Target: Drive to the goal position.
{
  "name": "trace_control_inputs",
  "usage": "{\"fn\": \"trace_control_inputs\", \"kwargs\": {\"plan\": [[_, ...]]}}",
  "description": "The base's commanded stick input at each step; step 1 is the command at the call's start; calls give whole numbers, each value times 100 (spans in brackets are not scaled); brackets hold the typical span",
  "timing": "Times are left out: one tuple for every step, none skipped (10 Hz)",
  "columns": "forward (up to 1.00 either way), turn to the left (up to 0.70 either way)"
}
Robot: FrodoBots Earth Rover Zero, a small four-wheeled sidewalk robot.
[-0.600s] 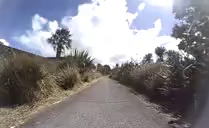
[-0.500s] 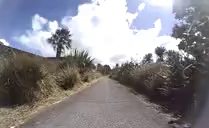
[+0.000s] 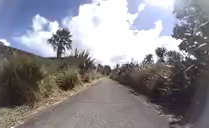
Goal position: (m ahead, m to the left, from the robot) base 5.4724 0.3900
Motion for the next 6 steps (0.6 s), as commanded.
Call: {"fn": "trace_control_inputs", "kwargs": {"plan": [[70,0],[70,0],[70,0],[70,0],[70,0],[70,0]]}}
